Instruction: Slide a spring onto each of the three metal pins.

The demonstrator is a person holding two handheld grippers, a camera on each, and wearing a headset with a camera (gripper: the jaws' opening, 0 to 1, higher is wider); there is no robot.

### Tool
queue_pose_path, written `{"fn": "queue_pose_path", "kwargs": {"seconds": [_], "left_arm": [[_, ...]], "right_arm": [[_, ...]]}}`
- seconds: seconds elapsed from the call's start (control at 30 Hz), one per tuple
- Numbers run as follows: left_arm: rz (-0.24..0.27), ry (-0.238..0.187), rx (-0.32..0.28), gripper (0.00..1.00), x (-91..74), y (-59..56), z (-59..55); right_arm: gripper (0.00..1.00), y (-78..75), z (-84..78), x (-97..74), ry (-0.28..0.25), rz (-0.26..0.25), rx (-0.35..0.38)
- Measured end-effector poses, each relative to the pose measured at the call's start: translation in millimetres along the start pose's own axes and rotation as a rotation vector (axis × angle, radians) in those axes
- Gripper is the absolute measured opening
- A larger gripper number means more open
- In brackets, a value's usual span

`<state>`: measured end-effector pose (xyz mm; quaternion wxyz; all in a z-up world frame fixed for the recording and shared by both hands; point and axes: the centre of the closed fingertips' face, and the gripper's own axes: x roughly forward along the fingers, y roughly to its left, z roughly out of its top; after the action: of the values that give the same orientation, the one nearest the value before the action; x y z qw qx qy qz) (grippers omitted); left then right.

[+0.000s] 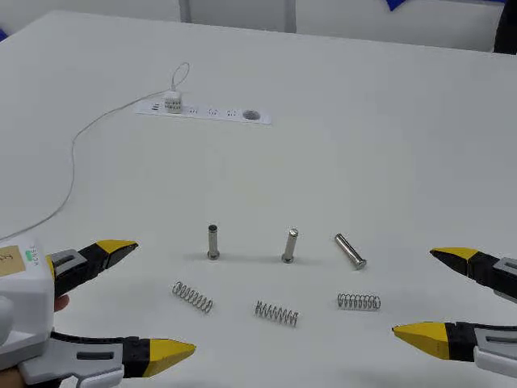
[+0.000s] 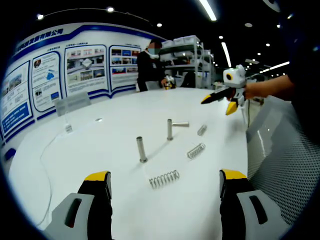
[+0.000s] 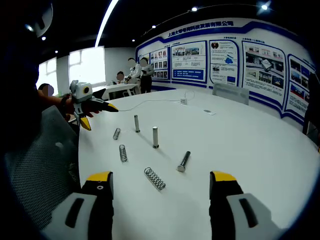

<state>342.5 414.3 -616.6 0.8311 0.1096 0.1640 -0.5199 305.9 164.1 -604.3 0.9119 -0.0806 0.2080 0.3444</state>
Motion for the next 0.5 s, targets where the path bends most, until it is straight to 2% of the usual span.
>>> {"fn": "queue_pose_path", "kwargs": {"seconds": [0.27, 0.5], "left_arm": [[-0.005, 0.000, -0.001, 0.91, 1.7, -1.5, 0.3], [-0.007, -0.008, -0.002, 0.91, 2.7, -2.1, 1.4]], "right_arm": [[0.76, -4.1, -1.0, -0.5, 0.001, -0.017, 0.031], [0.72, -8.8, -1.9, -0.1, 0.027, -0.037, 0.047]]}}
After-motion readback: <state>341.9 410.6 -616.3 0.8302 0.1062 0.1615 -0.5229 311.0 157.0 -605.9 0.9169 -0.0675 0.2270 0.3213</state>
